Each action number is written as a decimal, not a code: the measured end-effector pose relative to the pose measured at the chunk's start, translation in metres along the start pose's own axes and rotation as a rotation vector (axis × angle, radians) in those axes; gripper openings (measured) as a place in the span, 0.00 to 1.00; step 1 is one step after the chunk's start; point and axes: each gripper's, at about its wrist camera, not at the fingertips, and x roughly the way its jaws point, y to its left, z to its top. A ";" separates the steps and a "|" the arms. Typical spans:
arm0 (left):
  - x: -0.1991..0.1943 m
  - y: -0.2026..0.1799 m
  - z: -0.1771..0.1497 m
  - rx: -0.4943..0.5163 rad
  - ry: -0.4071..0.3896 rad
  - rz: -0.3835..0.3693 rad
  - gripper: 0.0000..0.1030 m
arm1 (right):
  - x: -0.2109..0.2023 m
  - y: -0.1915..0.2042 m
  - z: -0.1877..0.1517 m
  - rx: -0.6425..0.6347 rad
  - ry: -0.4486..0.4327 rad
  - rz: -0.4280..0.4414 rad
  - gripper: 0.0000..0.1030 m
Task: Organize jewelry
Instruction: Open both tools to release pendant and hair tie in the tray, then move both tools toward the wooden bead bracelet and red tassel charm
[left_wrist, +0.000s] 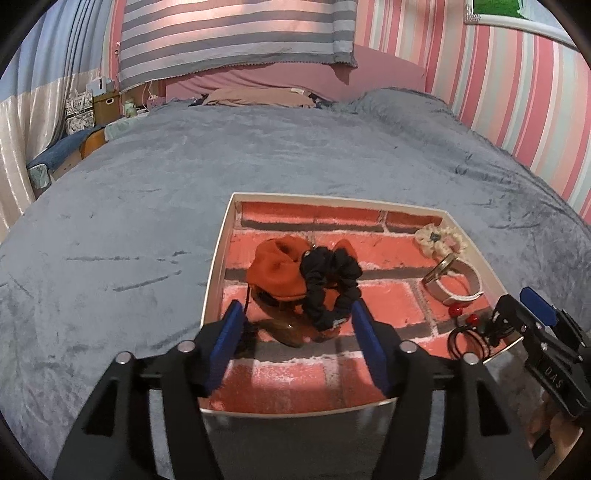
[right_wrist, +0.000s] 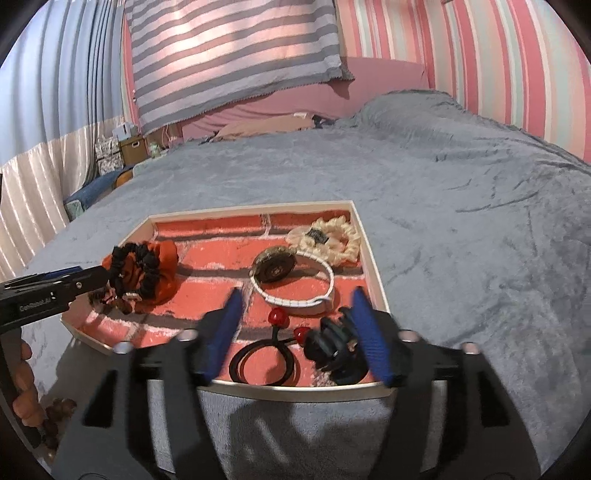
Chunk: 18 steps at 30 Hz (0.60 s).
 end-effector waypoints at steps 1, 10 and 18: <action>-0.006 0.000 0.001 -0.003 -0.013 -0.002 0.71 | -0.004 -0.001 0.001 0.003 -0.015 -0.009 0.78; -0.073 -0.009 0.006 0.022 -0.105 0.016 0.89 | -0.052 -0.017 0.015 0.050 -0.055 -0.026 0.95; -0.123 -0.013 -0.020 0.042 -0.086 0.040 0.94 | -0.112 -0.047 -0.001 0.054 -0.069 -0.079 0.96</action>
